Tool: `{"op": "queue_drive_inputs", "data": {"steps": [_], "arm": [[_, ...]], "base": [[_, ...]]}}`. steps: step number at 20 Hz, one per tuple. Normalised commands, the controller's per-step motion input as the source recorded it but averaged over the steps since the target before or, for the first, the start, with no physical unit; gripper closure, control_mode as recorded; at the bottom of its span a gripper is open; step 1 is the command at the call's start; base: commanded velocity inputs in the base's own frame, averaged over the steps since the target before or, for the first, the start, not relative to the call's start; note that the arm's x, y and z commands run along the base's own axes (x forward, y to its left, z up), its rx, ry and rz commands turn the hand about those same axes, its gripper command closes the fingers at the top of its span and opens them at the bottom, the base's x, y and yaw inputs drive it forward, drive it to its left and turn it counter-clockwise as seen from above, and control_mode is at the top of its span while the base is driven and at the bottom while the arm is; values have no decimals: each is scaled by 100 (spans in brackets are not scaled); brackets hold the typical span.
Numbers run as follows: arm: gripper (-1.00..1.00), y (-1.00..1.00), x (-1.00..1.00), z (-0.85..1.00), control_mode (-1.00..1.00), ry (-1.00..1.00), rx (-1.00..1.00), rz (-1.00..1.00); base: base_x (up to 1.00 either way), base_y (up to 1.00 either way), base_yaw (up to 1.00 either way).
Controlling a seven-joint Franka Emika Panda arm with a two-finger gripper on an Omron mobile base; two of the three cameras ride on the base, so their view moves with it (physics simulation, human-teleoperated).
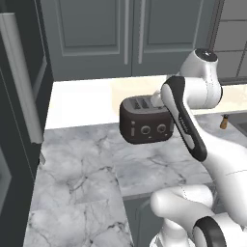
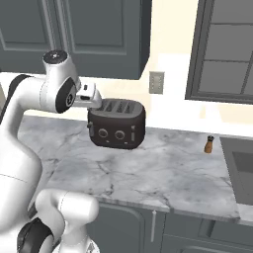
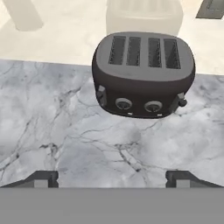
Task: Pick the dish brush and dish brush from the cabinet and place them on the counter.
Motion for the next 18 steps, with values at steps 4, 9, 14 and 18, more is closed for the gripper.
{"op": "queue_drive_inputs", "data": {"steps": [4,9,14,18], "arm": [[-100,33,-1,40,-100,-17,0,0],[-100,30,-2,49,-100,-16,1,0],[-100,23,-4,49,-100,-19,0,0],[-100,11,-19,18,-100,-23,0,1]], "base": [[0,0,0],[0,0,0],[0,0,0],[0,0,0]]}}
